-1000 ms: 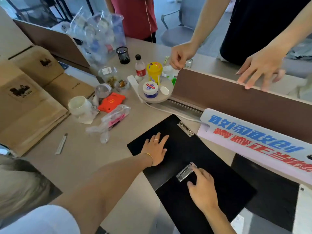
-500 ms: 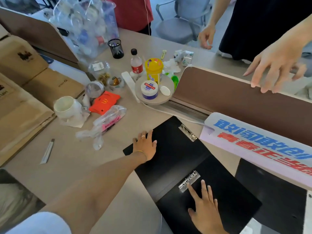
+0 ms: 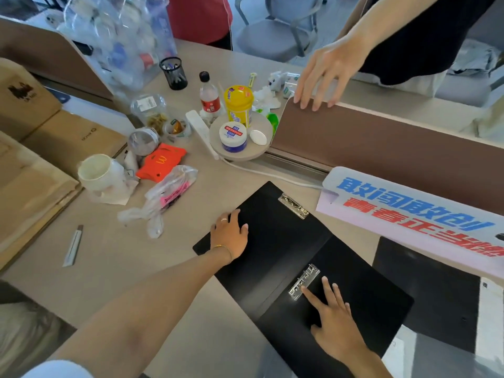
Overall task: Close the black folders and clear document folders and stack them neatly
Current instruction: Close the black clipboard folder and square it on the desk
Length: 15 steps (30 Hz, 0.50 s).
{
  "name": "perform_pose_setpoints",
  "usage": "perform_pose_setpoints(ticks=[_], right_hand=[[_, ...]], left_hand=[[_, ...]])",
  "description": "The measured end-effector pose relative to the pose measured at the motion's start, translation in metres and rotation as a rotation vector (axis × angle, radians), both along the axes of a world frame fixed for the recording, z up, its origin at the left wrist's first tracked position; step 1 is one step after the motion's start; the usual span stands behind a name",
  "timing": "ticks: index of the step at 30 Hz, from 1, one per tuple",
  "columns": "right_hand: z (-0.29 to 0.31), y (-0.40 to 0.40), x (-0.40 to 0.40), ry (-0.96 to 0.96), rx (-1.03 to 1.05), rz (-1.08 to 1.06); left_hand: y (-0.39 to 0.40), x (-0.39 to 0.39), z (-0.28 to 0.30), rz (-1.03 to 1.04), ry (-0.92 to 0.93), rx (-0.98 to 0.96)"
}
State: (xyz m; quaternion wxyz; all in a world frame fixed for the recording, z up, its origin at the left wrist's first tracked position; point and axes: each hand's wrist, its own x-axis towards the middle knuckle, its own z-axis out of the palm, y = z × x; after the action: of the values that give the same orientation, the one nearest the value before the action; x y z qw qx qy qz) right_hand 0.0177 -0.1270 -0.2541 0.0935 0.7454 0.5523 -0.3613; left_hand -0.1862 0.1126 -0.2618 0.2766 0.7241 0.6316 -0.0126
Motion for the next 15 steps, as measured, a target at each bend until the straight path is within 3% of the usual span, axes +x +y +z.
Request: perform_pose_setpoints(ticks=[10,15], right_hand=[[0.005,-0.005,0.005,0.029,0.014,0.017],[0.024,-0.010,0.011,0.157,0.014,-0.003]], left_hand=[[0.005,-0.017,0.068,0.308,-0.270,0.075],[-0.031,-0.023,0.130,0.180,-0.328,-0.043]])
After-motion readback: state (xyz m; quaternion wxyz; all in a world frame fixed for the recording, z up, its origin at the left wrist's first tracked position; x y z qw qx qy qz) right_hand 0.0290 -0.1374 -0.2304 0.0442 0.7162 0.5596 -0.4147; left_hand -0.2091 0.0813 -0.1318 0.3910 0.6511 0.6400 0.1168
